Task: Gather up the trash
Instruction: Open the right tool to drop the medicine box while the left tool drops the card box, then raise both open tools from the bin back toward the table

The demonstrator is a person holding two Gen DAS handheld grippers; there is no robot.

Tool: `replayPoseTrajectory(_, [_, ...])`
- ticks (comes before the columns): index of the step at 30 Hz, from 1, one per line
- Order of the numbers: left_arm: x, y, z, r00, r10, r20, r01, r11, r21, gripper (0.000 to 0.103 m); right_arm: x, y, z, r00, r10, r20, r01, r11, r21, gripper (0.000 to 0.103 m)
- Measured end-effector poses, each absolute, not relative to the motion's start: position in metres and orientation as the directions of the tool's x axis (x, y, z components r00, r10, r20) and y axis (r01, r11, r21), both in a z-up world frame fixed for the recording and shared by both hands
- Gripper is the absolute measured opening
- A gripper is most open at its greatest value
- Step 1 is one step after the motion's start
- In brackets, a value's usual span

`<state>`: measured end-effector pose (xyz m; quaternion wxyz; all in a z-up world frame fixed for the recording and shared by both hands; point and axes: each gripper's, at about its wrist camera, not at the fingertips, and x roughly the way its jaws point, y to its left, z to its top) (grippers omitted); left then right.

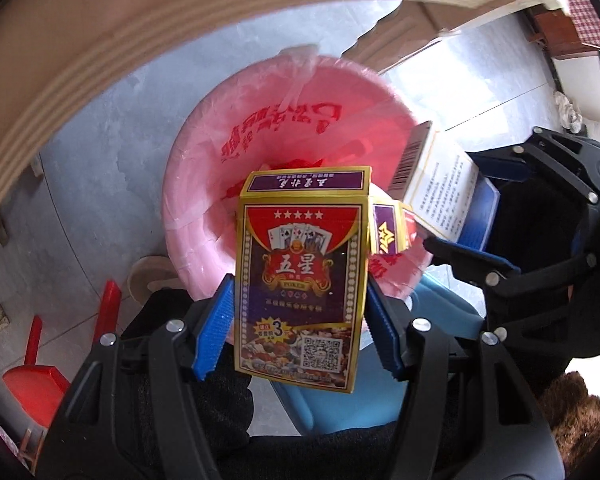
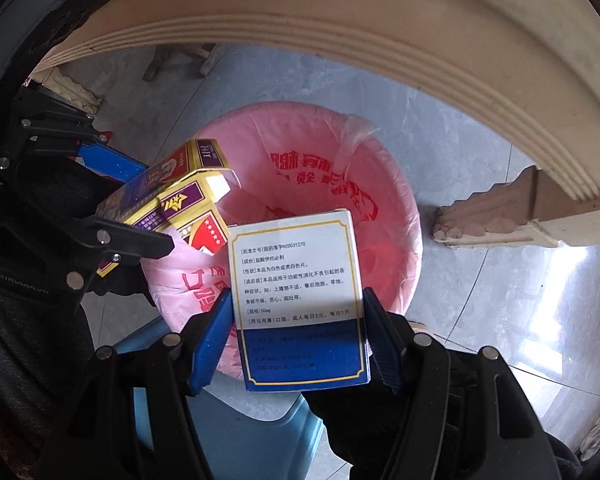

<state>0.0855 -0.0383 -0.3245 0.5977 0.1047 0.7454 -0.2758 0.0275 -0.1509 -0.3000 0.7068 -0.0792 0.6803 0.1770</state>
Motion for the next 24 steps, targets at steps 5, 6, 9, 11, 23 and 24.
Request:
replayPoseTrajectory(5, [0.087, -0.047, -0.343, -0.296, -0.136, -0.946, 0.492, 0.827, -0.273, 0.061, 0.027, -0.149, -0.313, -0.012, 0.143, -0.99, -0.373, 0.918, 0.137, 0.062])
replayPoseTrajectory(6, [0.088, -0.047, -0.346, -0.3, -0.131, -0.945, 0.489, 0.829, -0.271, 0.061, 0.027, -0.148, -0.318, -0.011, 0.139, -0.99, -0.38, 0.915, 0.132, 0.062])
replayPoseTrajectory(9, [0.086, -0.047, -0.348, -0.307, -0.116, -0.945, 0.494, 0.829, -0.262, 0.061, 0.027, -0.146, -0.324, -0.028, 0.148, -0.989, -0.394, 0.907, 0.147, 0.064])
replayPoseTrajectory(11, [0.086, -0.048, -0.348, -0.311, -0.108, -0.944, 0.497, 0.829, -0.258, 0.063, 0.027, -0.147, -0.328, -0.037, 0.148, -0.988, -0.398, 0.905, 0.151, 0.076])
replayPoseTrajectory(23, [0.088, -0.045, -0.35, -0.309, -0.085, -0.947, 0.495, 0.836, -0.237, 0.073, 0.029, -0.149, -0.333, -0.05, 0.148, -0.988, -0.398, 0.904, 0.156, 0.079])
replayPoseTrajectory(24, [0.088, -0.046, -0.351, -0.311, -0.084, -0.947, 0.496, 0.835, -0.238, 0.073, 0.03, -0.149, -0.333, -0.048, 0.148, -0.988, -0.397, 0.905, 0.155, 0.079])
